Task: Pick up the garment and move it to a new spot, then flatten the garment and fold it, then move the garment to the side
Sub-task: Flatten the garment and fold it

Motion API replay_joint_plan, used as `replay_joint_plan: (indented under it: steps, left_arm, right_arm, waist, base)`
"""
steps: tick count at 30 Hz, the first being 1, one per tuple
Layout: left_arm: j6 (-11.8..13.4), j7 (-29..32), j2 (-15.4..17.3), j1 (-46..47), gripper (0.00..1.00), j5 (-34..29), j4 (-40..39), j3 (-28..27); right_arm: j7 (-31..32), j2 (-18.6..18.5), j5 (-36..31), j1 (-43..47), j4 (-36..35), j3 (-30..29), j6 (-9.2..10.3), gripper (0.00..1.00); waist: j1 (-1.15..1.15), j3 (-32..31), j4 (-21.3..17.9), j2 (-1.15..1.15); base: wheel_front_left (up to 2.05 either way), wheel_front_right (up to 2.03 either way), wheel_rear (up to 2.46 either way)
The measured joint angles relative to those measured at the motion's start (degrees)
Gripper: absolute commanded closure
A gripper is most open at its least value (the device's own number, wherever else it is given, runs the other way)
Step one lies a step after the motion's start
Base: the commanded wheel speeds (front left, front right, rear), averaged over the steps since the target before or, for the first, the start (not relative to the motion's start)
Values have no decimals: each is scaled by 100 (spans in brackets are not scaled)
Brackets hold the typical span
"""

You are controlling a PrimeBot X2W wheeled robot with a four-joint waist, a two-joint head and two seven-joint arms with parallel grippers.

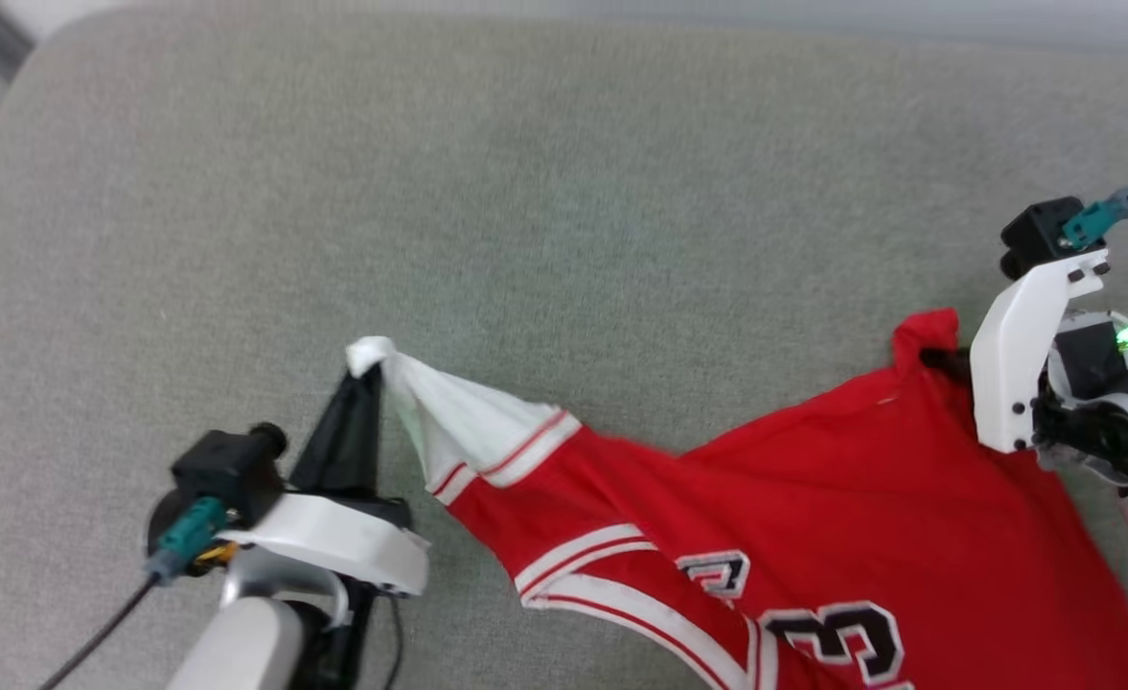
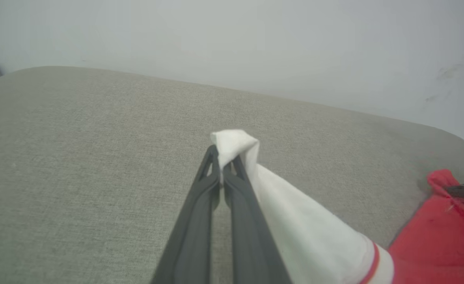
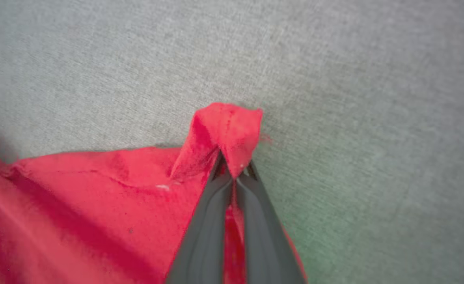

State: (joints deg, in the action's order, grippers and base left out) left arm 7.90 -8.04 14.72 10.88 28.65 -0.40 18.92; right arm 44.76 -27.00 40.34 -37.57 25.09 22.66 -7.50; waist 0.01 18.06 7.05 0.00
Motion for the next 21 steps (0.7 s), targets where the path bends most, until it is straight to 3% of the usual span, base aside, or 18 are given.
replay_joint_plan:
  steps: [10,16,21]
  left_arm:
    - [1,285,531,429,100,210,81,-537]
    - [-155,541,637,1390,100,460,592,-746]
    - [-296,687,672,2475,100,552,1266,-838]
  right_arm:
    - [-1307,45,-337,-7,-47,-311,-1,100]
    - [-1918,301,-591,-230,18,-602,-1,100]
    - [-2319,464,-787,-763,112,-787,-1,100]
  waist:
    - [-1,-941,-280,0]
    - [-1,-1310,-590,0]
    - [-1,-1266,-790,0]
  base:
    - [0,0,0]
    - [0,0,0]
    - [0,0,0]
